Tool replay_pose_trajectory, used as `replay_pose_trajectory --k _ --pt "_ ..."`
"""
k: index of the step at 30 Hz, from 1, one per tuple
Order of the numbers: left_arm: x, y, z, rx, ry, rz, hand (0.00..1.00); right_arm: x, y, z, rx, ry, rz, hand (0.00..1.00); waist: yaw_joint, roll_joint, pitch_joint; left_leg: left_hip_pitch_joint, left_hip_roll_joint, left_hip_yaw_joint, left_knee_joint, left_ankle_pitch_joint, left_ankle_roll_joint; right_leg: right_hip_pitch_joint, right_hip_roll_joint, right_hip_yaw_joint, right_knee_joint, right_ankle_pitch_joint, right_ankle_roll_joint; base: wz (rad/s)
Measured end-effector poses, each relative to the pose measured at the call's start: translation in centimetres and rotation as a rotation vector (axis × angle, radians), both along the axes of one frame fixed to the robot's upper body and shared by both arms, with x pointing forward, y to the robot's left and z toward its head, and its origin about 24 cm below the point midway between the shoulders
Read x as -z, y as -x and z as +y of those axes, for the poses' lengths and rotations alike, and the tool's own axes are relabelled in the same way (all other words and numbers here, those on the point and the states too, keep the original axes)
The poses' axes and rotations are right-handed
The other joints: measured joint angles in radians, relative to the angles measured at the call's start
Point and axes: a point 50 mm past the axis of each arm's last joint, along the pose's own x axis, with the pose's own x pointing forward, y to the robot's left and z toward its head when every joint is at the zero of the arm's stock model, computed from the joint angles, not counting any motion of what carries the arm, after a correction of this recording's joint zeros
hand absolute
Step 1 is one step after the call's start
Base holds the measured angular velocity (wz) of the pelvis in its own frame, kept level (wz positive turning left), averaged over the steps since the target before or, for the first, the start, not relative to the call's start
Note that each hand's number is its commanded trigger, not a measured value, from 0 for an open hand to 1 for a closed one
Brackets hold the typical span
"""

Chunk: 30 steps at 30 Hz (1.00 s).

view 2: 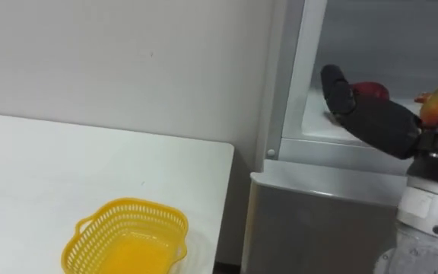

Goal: Retrieve from the upper fridge

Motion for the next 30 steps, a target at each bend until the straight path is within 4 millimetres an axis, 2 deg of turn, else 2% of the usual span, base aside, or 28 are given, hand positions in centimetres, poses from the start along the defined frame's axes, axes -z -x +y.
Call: replay_pose_trajectory --k 11,14,20,25,30 --pt "0.1 0.1 -0.1 -0.012 0.011 0.024 0.00 0.4 -1.1 -0.7 0.015 -0.012 0.051 0.00 0.001 0.001 0.0020 0.000 -0.001 -0.005 0.006 0.000 -0.001 0.003 -0.001 0.000 0.001 0.000 0.000 0.00" --pt "0.1 0.0 -0.1 -0.008 0.010 0.027 0.00 0.9 -1.9 -1.1 -0.002 -0.039 0.098 0.00 0.002 0.000 0.0021 0.003 -0.001 -0.005 0.006 0.000 -0.001 0.007 -0.001 0.000 0.001 0.000 0.000 0.00" --pt "0.0 -0.3 -0.1 0.010 0.013 0.023 0.00 2.2 -3.0 -1.9 0.010 -0.048 0.207 0.00 0.004 -0.009 0.0059 0.001 -0.002 -0.020 0.007 0.001 -0.001 0.010 -0.001 -0.011 0.001 0.000 0.000 0.06" --pt "0.0 -0.3 0.0 -0.008 0.021 0.023 0.00 2.2 -3.1 -2.2 0.023 -0.038 0.219 0.00 0.006 -0.015 0.0065 -0.001 -0.002 -0.026 0.007 0.001 -0.001 0.010 -0.002 -0.024 0.001 0.000 0.000 0.05" --pt "-0.1 -0.2 0.4 -0.016 0.015 0.023 0.00 2.5 -3.5 -2.5 0.019 -0.018 0.256 0.00 0.004 -0.026 0.0005 0.000 -0.001 -0.030 0.006 0.001 -0.002 0.012 -0.002 -0.026 0.001 0.000 0.000 0.03"
